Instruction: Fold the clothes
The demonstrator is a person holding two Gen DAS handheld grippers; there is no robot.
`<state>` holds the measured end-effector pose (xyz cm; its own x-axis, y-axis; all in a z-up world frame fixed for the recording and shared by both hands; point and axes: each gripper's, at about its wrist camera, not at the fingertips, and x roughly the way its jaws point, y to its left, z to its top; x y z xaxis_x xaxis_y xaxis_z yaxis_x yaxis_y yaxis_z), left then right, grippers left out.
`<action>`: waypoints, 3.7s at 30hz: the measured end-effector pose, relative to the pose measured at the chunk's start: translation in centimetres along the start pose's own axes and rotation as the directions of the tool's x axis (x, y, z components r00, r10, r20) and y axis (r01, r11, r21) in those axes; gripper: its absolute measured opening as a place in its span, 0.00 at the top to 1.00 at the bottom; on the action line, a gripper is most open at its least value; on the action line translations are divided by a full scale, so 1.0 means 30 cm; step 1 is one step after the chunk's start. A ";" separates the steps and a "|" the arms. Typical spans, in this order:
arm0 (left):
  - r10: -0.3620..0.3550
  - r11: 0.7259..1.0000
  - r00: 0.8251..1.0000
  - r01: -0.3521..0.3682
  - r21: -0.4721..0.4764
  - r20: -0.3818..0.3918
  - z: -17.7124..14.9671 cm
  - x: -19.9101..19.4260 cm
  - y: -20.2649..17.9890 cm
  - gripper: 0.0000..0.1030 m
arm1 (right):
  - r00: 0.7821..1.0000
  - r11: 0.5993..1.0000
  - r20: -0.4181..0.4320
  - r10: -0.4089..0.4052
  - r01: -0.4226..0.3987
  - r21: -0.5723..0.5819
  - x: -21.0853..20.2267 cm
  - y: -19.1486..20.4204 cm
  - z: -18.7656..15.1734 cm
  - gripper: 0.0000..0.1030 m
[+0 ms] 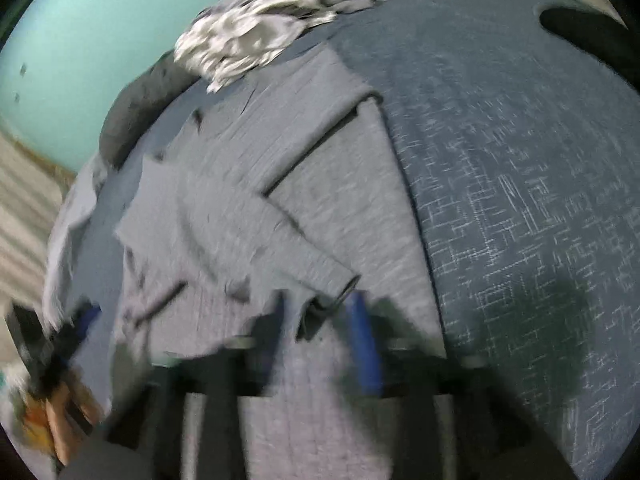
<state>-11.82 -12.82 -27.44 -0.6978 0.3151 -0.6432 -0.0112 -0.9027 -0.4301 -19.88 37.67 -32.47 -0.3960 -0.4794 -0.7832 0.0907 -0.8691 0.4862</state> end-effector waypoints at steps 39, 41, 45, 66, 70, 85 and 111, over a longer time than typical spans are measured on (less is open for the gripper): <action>0.130 0.991 0.992 -0.130 -0.038 -0.003 0.137 0.040 0.204 0.40 | 0.987 0.997 0.147 -0.059 0.051 0.056 -0.165 -0.080 0.112 0.96; 0.154 0.987 0.988 -0.155 -0.032 -0.014 0.167 0.076 0.225 0.40 | 0.989 0.997 0.135 -0.061 0.054 0.058 -0.149 -0.096 0.112 0.96; 0.219 0.976 0.975 -0.219 0.010 -0.039 0.231 0.165 0.252 0.40 | 0.988 0.997 0.139 -0.065 0.060 0.043 -0.142 -0.110 0.122 0.96; 0.320 0.878 0.945 -0.273 0.393 -0.060 0.403 0.381 0.177 0.62 | 0.997 1.000 0.077 0.004 -0.006 0.029 -0.123 -0.169 0.127 0.98; 0.316 0.869 0.947 -0.267 0.417 -0.052 0.398 0.358 0.151 0.64 | 1.000 1.000 0.017 0.003 -0.004 0.016 -0.062 -0.140 0.127 0.94; 0.359 0.862 0.930 -0.296 0.412 -0.083 0.352 0.384 0.237 0.58 | 0.993 0.951 -0.043 -0.109 0.092 -0.297 0.118 0.027 0.195 0.64; 0.285 0.890 0.958 -0.249 0.383 -0.040 0.480 0.395 0.198 0.91 | 0.996 0.967 -0.059 -0.068 0.051 -0.250 0.149 0.010 0.172 0.64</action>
<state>-30.47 -18.68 -28.50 -0.6430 0.0562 -0.7638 -0.1107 -0.9936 0.0201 -26.33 35.90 -33.82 -0.3467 -0.4259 -0.8357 0.2962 -0.8951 0.3332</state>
